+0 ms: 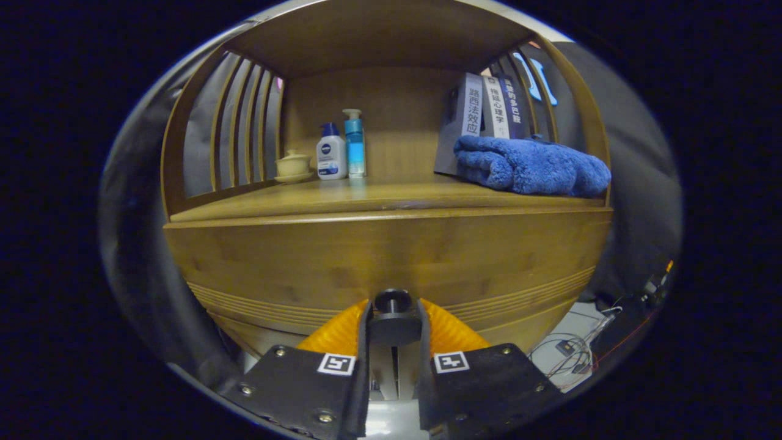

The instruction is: Pull open the drawer, take out the items inside it, and place them on the countertop above the cabinet.

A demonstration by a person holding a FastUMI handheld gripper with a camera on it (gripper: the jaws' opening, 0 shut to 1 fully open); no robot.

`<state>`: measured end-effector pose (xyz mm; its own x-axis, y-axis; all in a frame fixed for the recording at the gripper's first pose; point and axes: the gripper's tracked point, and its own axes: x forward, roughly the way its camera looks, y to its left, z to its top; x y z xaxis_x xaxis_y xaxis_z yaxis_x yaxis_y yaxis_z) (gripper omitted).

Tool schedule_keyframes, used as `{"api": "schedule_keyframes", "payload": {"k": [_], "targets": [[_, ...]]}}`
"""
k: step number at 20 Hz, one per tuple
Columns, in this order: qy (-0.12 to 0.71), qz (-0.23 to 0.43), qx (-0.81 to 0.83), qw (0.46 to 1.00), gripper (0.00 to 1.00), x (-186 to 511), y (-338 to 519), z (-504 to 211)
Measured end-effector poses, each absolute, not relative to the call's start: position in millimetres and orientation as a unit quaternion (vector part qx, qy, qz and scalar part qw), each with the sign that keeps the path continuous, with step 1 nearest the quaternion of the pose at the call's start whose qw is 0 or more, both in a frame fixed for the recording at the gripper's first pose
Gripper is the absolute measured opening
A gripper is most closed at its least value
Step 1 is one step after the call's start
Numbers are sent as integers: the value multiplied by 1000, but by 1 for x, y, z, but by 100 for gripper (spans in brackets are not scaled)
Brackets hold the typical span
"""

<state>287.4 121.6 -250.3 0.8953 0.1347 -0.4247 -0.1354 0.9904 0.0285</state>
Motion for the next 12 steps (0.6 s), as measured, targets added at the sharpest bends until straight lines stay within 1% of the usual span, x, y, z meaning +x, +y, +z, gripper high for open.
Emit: {"api": "schedule_keyframes", "payload": {"k": [4, 5, 12], "targets": [[227, 69, -7, 971, 33, 287, 123, -253], [226, 69, -4, 972, 22, 282, 123, -252], [253, 50, -10, 966, 22, 215, 110, -242]]}}
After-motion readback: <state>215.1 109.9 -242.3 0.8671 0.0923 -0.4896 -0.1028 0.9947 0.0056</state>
